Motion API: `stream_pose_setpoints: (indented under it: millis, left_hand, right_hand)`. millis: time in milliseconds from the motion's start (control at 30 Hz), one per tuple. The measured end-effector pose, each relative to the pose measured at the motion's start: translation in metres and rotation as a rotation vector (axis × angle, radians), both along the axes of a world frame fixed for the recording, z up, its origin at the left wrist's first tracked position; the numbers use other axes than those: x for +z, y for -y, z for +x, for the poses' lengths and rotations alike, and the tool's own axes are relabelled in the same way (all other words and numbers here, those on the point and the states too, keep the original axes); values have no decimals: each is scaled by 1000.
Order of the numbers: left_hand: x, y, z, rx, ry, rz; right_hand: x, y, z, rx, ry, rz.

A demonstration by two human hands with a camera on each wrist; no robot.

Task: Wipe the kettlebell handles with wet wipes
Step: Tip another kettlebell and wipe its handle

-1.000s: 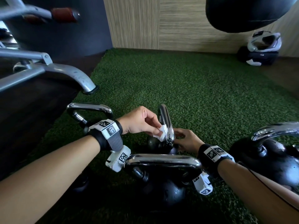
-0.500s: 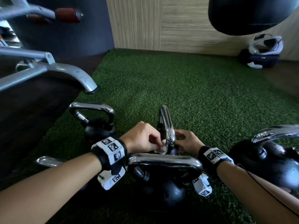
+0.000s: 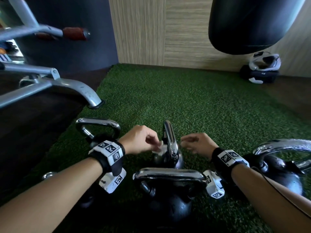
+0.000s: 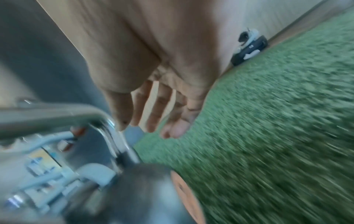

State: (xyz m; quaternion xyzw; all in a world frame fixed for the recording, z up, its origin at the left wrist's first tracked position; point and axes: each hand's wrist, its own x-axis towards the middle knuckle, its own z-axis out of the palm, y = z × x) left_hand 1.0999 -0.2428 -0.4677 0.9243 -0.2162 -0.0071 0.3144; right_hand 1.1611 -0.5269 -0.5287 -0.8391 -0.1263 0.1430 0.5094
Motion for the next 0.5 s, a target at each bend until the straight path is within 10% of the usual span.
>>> stream_pose_setpoints:
  millis: [500]
  left_hand:
    - [41,28,23,168,207,-253]
  right_hand:
    - [85,-28,3,179,-46,382]
